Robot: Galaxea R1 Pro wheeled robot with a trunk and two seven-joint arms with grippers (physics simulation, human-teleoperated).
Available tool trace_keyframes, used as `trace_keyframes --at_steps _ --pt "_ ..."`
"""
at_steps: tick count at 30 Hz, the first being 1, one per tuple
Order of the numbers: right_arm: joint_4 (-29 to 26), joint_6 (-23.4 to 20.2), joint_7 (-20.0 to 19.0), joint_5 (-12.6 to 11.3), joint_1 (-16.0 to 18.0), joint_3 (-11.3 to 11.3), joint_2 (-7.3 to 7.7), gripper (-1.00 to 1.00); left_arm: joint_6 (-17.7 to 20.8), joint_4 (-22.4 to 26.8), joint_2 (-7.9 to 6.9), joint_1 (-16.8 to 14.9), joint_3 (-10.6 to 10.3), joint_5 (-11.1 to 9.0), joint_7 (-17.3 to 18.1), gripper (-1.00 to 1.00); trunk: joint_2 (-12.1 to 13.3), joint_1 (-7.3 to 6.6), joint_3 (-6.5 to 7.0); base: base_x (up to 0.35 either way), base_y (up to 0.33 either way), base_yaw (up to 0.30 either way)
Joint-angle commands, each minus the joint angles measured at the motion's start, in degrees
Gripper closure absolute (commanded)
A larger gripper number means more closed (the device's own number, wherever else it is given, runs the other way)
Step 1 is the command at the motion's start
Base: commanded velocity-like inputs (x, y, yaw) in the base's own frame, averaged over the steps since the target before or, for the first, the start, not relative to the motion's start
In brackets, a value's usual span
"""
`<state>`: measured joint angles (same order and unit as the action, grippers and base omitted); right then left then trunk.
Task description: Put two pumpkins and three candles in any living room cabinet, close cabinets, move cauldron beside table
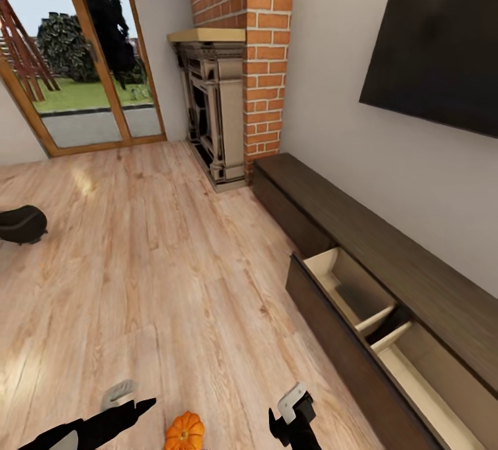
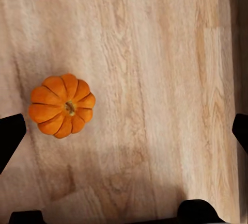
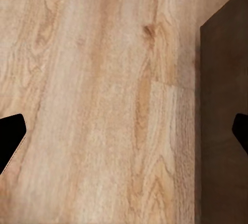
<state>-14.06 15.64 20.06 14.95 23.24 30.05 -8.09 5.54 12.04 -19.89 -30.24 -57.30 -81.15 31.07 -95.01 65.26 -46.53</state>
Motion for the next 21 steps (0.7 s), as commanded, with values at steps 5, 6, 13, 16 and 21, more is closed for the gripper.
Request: trace_keyframes --at_steps 5,6,13,16,21 --pt "0.00 0.00 -0.02 0.01 -0.03 0.00 0.00 -1.00 0.00 0.00 0.13 0.00 0.00 -0.01 0.05 -1.00 0.00 0.00 0.18 0.000 0.000 0.284" --pt "0.00 0.00 -0.02 0.01 -0.03 0.00 0.00 -1.00 0.00 0.00 0.16 0.00 0.00 0.00 0.05 -1.00 0.00 0.00 0.21 0.000 0.000 0.284" --pt "0.00 0.00 -0.02 0.00 -0.03 0.00 0.00 -1.00 0.00 0.00 0.19 0.00 0.08 -0.06 0.03 -1.00 0.00 0.00 0.24 0.000 0.000 0.285" --pt "0.00 0.00 -0.02 0.00 -0.03 0.00 0.00 -1.00 0.05 0.00 0.14 0.00 0.08 -0.09 -0.05 -1.00 0.00 0.00 0.24 0.000 0.000 0.285" --pt "0.00 0.00 -0.02 0.00 -0.03 0.00 0.00 -1.00 0.30 -0.01 0.05 0.00 0.18 -0.35 -0.16 -1.00 0.40 -0.22 0.42 0.000 0.000 0.285"
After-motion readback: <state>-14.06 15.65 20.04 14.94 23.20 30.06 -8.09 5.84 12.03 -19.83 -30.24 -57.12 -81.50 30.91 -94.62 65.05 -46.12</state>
